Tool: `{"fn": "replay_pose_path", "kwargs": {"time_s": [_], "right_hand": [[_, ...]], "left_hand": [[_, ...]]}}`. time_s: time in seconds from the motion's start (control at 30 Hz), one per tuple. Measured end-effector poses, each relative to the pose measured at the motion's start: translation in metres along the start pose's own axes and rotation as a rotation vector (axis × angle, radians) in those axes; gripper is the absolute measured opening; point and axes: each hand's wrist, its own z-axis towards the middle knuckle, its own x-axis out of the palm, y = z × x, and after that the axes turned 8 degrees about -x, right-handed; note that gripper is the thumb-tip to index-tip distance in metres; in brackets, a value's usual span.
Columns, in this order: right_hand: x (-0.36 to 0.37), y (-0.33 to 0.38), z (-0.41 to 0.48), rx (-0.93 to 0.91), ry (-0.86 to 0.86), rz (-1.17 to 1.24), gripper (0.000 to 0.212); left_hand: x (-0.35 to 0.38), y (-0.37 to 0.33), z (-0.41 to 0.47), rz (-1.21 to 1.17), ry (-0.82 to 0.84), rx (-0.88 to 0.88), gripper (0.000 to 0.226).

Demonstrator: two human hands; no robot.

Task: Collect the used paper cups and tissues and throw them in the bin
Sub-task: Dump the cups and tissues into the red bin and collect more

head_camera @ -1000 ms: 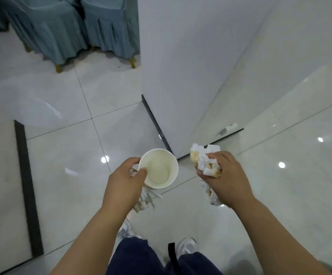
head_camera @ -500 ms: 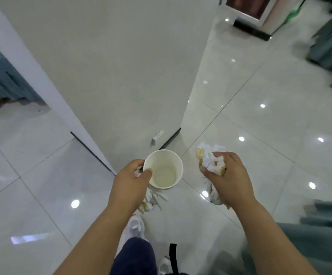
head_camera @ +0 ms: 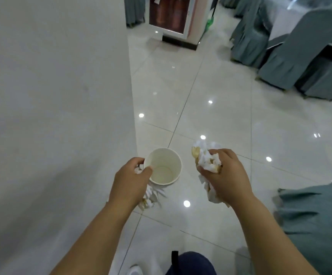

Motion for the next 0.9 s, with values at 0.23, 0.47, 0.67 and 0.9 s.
{"fn": "replay_pose_path", "kwargs": {"time_s": [0.23,0.47,0.67,0.9], "right_hand": [[-0.048,-0.052,0.119,0.032,-0.043,-0.047,0.013],[-0.106,-0.09,0.271,-0.046,-0.04,-0.037,0.032],[-0.109,-0.087,0.399,-0.121,0.034,0.0,0.026],[-0.07,-0.069,0.558,-0.187,0.097,-0.009,0.034]], "left_hand": [[0.077,-0.094,0.101,-0.027,0.03,0.024,0.008],[0.142,-0.191,0.19,-0.068,-0.053,-0.008,0.007],[0.154,-0.246,0.272,-0.166,-0.128,-0.1,0.003],[0.147,-0.296,0.418,-0.219,-0.197,-0.13,0.007]]}}
